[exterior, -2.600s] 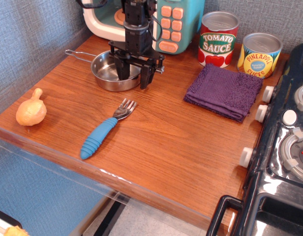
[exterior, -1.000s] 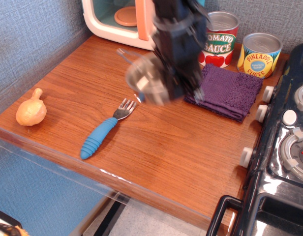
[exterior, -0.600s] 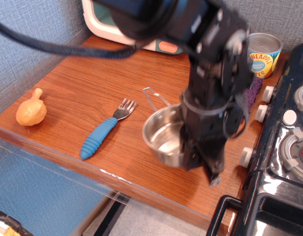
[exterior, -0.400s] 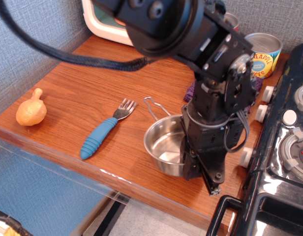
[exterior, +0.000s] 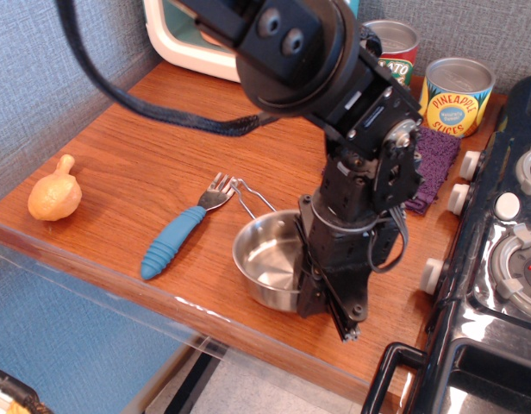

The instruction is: Place the silver pot on the other side of the blue spoon.

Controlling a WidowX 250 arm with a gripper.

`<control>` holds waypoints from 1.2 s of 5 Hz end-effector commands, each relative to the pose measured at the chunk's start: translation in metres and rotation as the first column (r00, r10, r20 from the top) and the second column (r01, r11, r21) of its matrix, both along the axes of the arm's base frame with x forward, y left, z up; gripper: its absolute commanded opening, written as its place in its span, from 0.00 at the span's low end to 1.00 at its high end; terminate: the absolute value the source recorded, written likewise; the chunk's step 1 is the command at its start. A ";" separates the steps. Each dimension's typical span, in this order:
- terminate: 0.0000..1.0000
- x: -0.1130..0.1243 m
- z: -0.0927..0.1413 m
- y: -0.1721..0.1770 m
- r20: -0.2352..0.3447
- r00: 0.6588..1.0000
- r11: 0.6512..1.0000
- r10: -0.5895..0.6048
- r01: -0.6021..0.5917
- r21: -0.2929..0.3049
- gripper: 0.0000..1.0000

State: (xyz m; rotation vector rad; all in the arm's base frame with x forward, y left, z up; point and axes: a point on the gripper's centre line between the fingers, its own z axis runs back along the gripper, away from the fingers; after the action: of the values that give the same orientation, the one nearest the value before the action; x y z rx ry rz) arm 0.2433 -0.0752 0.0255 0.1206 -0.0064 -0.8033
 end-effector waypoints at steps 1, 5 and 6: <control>0.00 0.002 0.006 0.018 -0.019 0.999 0.999 -0.041 0.041 -0.034 1.00; 0.00 -0.007 0.082 0.072 0.088 0.859 0.847 0.504 -0.472 -0.243 1.00; 0.00 -0.004 0.077 0.083 0.075 0.814 0.807 0.575 -0.551 -0.212 1.00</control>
State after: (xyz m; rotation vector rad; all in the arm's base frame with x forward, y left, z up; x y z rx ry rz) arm 0.2527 0.0022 0.0943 -0.0078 -0.1280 -0.1912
